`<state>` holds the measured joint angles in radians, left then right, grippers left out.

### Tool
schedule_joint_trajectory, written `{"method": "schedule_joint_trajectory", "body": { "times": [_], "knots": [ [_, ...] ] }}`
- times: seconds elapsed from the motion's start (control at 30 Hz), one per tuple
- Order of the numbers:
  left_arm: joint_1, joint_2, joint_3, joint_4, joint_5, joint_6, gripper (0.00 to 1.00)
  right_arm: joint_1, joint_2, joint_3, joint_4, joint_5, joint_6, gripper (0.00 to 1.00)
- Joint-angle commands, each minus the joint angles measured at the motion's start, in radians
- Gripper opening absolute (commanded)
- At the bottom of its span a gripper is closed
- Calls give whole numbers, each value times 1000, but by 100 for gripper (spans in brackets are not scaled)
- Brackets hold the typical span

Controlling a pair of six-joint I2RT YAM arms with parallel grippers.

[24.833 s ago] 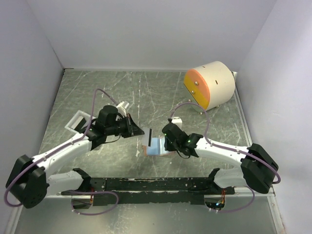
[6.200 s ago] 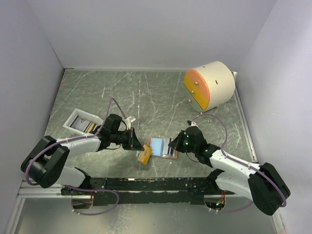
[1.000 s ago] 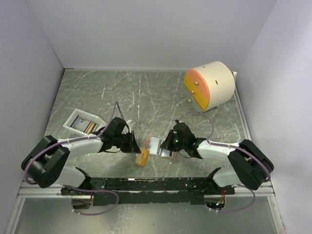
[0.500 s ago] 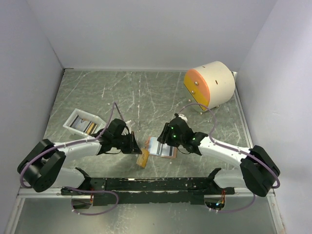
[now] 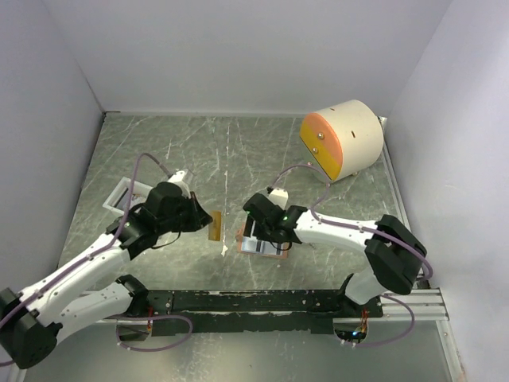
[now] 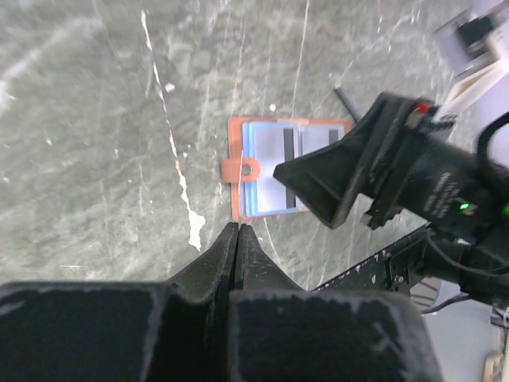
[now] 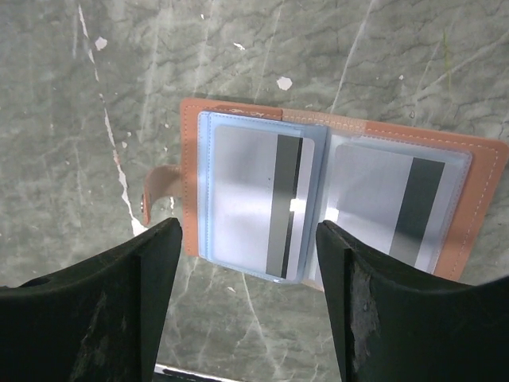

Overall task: Put the credit cards into the card holder
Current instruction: Turn over the card slot in the card holder.

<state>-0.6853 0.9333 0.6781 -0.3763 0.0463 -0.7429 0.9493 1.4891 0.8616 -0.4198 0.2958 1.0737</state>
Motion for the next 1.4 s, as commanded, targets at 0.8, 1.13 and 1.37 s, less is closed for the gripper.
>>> {"method": "schedule_joint_trajectory", "body": {
  "times": [0.8, 1.13, 1.37],
  "knots": [
    [-5, -170, 31, -141, -143, 32, 7, 86, 222, 145, -90, 127, 12, 59],
    [-5, -52, -42, 15, 21, 23, 7, 84, 101, -21, 136, 28, -35, 56],
    [-5, 50, -40, 116, 75, 29, 7, 76, 17, -125, 291, -33, -75, 58]
  ]
}}
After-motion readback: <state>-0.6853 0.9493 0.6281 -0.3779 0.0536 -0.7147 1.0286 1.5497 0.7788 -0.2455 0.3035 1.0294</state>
